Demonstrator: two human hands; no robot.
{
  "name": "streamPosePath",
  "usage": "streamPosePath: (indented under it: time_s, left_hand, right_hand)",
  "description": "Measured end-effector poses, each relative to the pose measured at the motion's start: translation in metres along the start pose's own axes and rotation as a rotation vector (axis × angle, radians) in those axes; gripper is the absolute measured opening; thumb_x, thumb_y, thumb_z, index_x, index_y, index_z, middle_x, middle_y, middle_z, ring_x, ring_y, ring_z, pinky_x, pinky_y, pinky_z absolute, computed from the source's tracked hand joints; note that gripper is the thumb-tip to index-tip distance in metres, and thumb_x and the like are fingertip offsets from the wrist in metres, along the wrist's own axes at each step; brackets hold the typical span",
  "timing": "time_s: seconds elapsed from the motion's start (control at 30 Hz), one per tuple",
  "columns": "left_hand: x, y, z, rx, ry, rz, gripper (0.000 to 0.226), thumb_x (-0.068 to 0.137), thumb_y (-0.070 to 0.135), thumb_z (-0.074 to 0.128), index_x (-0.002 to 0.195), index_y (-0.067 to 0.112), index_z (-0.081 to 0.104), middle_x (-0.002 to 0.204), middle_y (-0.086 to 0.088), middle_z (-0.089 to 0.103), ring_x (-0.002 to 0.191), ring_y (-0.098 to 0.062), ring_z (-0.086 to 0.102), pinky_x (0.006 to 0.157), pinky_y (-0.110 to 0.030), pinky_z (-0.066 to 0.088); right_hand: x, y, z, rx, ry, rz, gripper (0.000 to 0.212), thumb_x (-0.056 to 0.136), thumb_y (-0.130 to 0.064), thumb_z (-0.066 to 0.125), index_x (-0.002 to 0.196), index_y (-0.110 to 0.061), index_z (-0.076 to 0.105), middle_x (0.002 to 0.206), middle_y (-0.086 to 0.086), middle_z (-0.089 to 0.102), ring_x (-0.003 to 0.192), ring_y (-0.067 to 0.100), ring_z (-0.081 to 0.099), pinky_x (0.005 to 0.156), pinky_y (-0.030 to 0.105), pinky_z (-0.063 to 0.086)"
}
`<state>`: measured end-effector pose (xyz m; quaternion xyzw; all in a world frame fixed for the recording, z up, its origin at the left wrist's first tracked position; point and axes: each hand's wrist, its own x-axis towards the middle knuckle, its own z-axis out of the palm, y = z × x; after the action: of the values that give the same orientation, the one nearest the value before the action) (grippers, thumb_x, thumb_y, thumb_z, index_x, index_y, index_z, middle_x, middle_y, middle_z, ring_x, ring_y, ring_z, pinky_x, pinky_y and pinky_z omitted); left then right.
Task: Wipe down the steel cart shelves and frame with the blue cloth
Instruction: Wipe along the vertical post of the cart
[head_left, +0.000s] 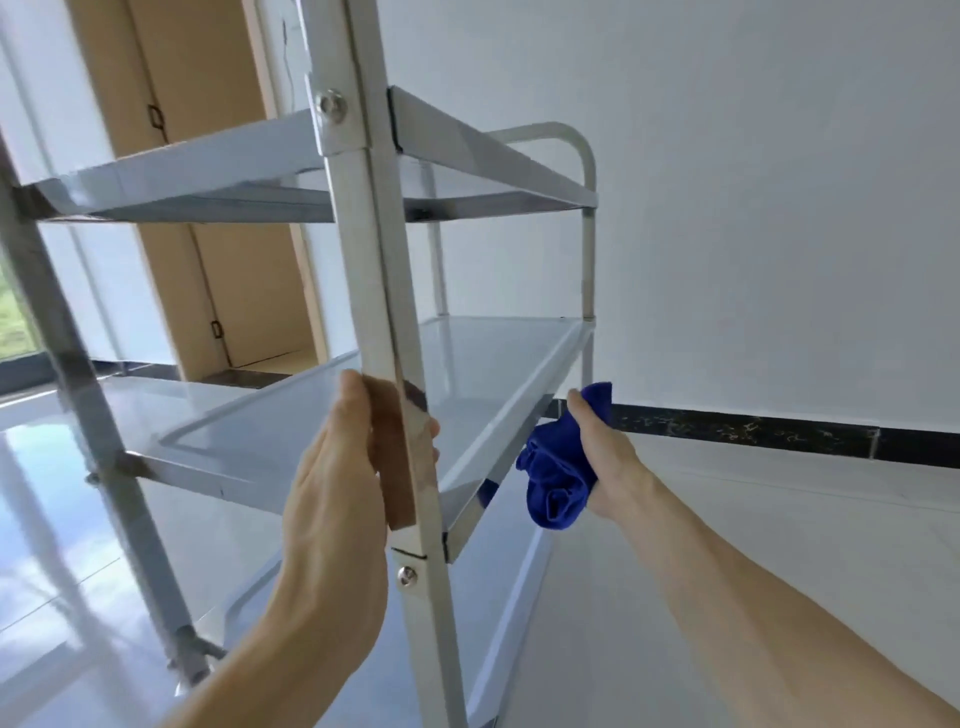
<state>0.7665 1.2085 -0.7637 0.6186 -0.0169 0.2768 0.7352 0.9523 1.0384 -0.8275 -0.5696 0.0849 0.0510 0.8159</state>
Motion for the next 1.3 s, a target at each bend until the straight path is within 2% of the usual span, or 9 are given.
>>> streamPosePath:
  time_s: [0.13, 0.23, 0.4, 0.73, 0.87, 0.97, 1.03, 1.13, 1.3]
  left_hand:
    - [-0.003, 0.009, -0.024, 0.074, 0.246, 0.085, 0.055, 0.09, 0.066, 0.041, 0.065, 0.026, 0.069, 0.067, -0.001, 0.067, 0.054, -0.01, 0.06, 0.061, -0.036, 0.044]
    - [-0.003, 0.015, -0.039, 0.092, 0.399, 0.152, 0.049, 0.082, 0.062, 0.036, 0.059, 0.025, 0.058, 0.058, 0.0, 0.061, 0.052, -0.013, 0.053, 0.06, -0.037, 0.043]
    - [0.005, 0.018, -0.058, 0.111, 0.468, 0.184, 0.042, 0.085, 0.049, 0.03, 0.061, 0.019, 0.046, 0.052, 0.001, 0.051, 0.05, -0.016, 0.045, 0.052, -0.037, 0.036]
    - [0.017, 0.017, -0.07, 0.131, 0.451, 0.244, 0.055, 0.091, 0.046, 0.027, 0.083, -0.006, 0.043, 0.063, -0.022, 0.041, 0.047, -0.018, 0.042, 0.039, -0.027, 0.035]
    - [0.022, 0.012, -0.07, 0.077, 0.42, 0.211, 0.053, 0.092, 0.047, 0.028, 0.078, -0.001, 0.048, 0.057, -0.012, 0.044, 0.047, -0.018, 0.041, 0.041, -0.025, 0.033]
    - [0.025, 0.009, -0.067, 0.077, 0.39, 0.2, 0.05, 0.091, 0.048, 0.028, 0.066, 0.013, 0.053, 0.05, -0.001, 0.048, 0.046, -0.019, 0.039, 0.042, -0.026, 0.031]
    - [0.029, 0.007, -0.063, 0.073, 0.37, 0.195, 0.048, 0.087, 0.048, 0.029, 0.067, 0.011, 0.053, 0.051, -0.004, 0.045, 0.047, -0.021, 0.037, 0.044, -0.028, 0.029]
    - [0.036, 0.005, -0.058, 0.048, 0.346, 0.177, 0.045, 0.089, 0.047, 0.029, 0.073, 0.014, 0.054, 0.061, -0.013, 0.04, 0.047, -0.019, 0.037, 0.044, -0.028, 0.028]
    - [0.051, -0.003, -0.052, 0.051, 0.304, 0.162, 0.054, 0.094, 0.047, 0.025, 0.06, 0.023, 0.059, 0.053, -0.004, 0.047, 0.044, -0.016, 0.041, 0.041, -0.025, 0.032]
  right_hand:
    - [0.009, 0.01, 0.044, -0.028, -0.095, 0.04, 0.066, 0.065, -0.06, 0.084, 0.108, -0.015, 0.064, 0.1, 0.008, 0.075, 0.089, 0.028, 0.073, 0.088, 0.042, 0.058]
    - [0.012, 0.017, 0.069, 0.007, -0.11, 0.06, 0.059, 0.064, -0.046, 0.088, 0.104, -0.011, 0.063, 0.093, 0.009, 0.071, 0.075, 0.027, 0.07, 0.068, 0.035, 0.058]
    - [0.013, 0.026, 0.089, 0.022, -0.103, 0.074, 0.042, 0.069, -0.032, 0.08, 0.099, -0.013, 0.057, 0.081, 0.005, 0.056, 0.067, 0.022, 0.058, 0.059, 0.031, 0.047]
    - [0.0, 0.024, 0.08, -0.027, -0.093, 0.05, 0.045, 0.073, -0.037, 0.078, 0.106, -0.013, 0.06, 0.092, 0.007, 0.065, 0.077, 0.027, 0.066, 0.078, 0.039, 0.056]
    - [-0.006, 0.019, 0.065, -0.048, -0.059, 0.042, 0.043, 0.072, -0.036, 0.079, 0.103, -0.014, 0.06, 0.097, 0.011, 0.07, 0.072, 0.031, 0.074, 0.087, 0.051, 0.058]
    - [-0.009, 0.014, 0.05, -0.079, -0.041, 0.022, 0.043, 0.07, -0.037, 0.079, 0.101, -0.014, 0.059, 0.1, 0.013, 0.07, 0.091, 0.035, 0.073, 0.091, 0.052, 0.056]
    - [-0.01, 0.011, 0.039, -0.086, -0.019, 0.011, 0.043, 0.07, -0.039, 0.078, 0.099, -0.014, 0.059, 0.095, 0.011, 0.069, 0.087, 0.032, 0.072, 0.083, 0.044, 0.059]
    - [-0.013, 0.006, 0.025, -0.111, 0.021, -0.007, 0.041, 0.073, -0.043, 0.077, 0.097, -0.014, 0.061, 0.087, 0.008, 0.071, 0.067, 0.024, 0.07, 0.054, 0.028, 0.054]
    - [-0.019, 0.001, 0.004, -0.113, 0.089, -0.006, 0.043, 0.073, -0.047, 0.077, 0.098, -0.015, 0.062, 0.085, 0.007, 0.072, 0.063, 0.023, 0.071, 0.049, 0.027, 0.05]
